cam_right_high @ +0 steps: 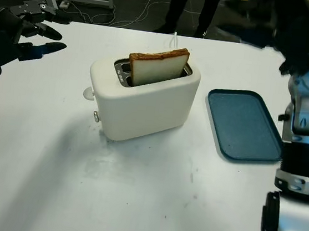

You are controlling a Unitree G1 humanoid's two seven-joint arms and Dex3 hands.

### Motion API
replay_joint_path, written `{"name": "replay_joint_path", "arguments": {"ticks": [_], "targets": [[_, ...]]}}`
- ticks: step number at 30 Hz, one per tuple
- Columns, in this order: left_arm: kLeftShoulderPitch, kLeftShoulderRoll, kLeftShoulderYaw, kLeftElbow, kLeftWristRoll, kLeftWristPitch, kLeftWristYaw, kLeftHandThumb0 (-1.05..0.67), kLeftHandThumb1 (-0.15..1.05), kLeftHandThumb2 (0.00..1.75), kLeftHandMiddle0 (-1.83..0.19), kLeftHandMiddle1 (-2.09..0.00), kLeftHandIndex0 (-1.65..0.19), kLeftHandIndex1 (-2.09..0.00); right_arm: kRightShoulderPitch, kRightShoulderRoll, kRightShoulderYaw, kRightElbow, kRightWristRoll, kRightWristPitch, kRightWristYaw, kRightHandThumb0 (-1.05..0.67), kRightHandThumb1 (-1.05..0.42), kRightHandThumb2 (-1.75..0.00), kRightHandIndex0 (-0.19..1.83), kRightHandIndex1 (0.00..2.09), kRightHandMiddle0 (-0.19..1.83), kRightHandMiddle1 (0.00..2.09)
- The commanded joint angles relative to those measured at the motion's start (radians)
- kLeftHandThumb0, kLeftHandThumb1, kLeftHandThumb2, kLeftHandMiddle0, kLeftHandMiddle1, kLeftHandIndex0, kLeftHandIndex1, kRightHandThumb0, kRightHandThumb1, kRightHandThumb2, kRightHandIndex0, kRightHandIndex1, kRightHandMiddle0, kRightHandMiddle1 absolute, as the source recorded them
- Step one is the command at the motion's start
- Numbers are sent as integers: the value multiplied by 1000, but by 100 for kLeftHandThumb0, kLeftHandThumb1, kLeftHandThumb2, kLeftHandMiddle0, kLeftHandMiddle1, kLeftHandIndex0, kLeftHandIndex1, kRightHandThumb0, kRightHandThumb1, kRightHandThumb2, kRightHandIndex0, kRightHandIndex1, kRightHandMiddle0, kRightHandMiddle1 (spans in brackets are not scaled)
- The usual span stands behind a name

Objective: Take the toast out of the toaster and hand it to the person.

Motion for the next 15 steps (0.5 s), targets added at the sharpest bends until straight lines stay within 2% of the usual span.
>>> {"name": "replay_joint_path", "arguments": {"ticks": [1, 2, 3, 4, 5, 7, 10, 12, 15], "targets": [[7, 9, -4, -5, 4, -9, -1, -58, 92, 16, -35, -93, -42, -62, -42, 11, 22, -28, 17, 4, 22, -42, -55, 0, 75, 12, 71, 7], [7, 9, -3, -5, 4, -12, -1, -58, 92, 16, -35, -93, -42, -62, -60, 12, 39, -22, 16, -4, 43, -42, -52, 0, 74, 16, 71, 9], [8, 9, -2, -4, 2, -15, -1, -57, 92, 16, -35, -93, -42, -62, -79, 15, 56, -5, 15, -23, 69, -46, -50, -1, 68, 30, 71, 14], [9, 7, 0, -7, 0, -10, -1, -57, 92, 15, -35, -93, -41, -62, -96, 17, 76, 14, 6, -49, 91, -50, -47, -1, 51, 70, 69, 28], [9, 5, 1, -12, -2, 1, 0, -56, 92, 15, -34, -93, -41, -62, -109, 19, 96, 34, -10, -81, 103, -54, -46, -1, 40, 94, 65, 41], [10, 2, 3, -17, -6, 15, 1, -57, 92, 14, -34, -92, -41, -62, -134, 20, 144, 79, -55, -143, 129, -74, -48, -1, 34, 113, 56, 66], [9, 6, 1, -11, -2, 3, 1, -57, 92, 15, -34, -93, -41, -62, -160, 19, 216, 132, -136, -214, 146, -80, -49, -1, 34, 115, 52, 74], [9, 8, -1, -9, 2, -3, 1, -57, 92, 15, -35, -93, -42, -62, -165, 29, 254, 164, -196, -268, 130, -91, -51, -1, 43, 107, 55, 74], [9, 8, -3, -10, 4, 4, 0, -57, 92, 15, -35, -92, -42, -61, -160, 51, 285, 211, -235, -321, 125, -89, -53, -2, 44, 104, 54, 73]]}}
